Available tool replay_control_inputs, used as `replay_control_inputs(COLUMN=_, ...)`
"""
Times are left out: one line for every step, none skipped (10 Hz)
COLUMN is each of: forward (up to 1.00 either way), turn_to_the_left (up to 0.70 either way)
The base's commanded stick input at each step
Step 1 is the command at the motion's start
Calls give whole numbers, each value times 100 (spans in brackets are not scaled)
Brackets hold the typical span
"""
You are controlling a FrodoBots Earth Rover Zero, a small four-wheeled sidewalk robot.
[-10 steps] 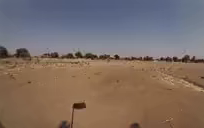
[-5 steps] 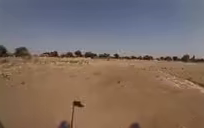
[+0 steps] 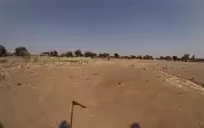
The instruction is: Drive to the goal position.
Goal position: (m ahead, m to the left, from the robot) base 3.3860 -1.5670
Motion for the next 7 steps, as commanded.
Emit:
replay_control_inputs(forward=50, turn_to_the_left=-29)
replay_control_inputs(forward=50, turn_to_the_left=-34)
replay_control_inputs(forward=50, turn_to_the_left=-39)
replay_control_inputs(forward=50, turn_to_the_left=-45)
replay_control_inputs(forward=50, turn_to_the_left=-50)
replay_control_inputs(forward=50, turn_to_the_left=-38)
replay_control_inputs(forward=50, turn_to_the_left=-27)
